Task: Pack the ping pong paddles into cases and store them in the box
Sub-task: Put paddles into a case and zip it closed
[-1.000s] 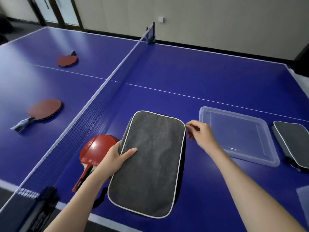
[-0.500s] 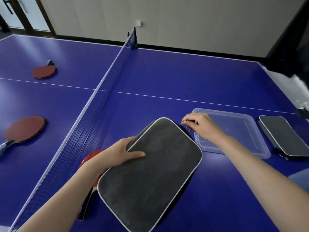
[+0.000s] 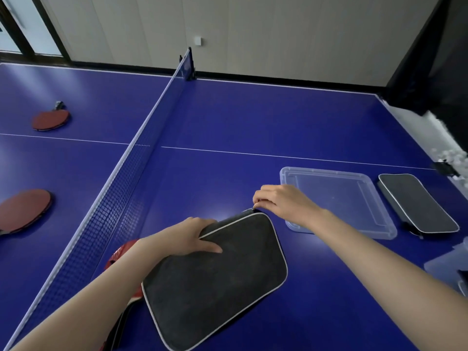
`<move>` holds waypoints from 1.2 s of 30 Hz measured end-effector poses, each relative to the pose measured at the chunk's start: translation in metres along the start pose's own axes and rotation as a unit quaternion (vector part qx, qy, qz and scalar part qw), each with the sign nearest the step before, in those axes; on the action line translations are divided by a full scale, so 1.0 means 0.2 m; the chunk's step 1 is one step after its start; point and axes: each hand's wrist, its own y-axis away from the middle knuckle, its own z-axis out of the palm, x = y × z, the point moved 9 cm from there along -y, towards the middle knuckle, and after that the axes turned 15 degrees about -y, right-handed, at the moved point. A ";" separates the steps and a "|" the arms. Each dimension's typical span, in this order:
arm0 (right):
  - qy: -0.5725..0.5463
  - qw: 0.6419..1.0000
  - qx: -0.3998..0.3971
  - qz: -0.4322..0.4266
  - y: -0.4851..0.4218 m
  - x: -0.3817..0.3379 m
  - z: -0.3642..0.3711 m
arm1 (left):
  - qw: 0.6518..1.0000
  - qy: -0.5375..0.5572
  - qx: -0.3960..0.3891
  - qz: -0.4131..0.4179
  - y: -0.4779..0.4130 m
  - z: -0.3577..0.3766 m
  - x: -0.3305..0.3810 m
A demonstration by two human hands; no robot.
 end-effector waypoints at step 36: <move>-0.582 0.652 0.313 0.371 1.05 0.39 0.64 | 0.898 0.247 0.334 -0.141 0.04 0.60 0.28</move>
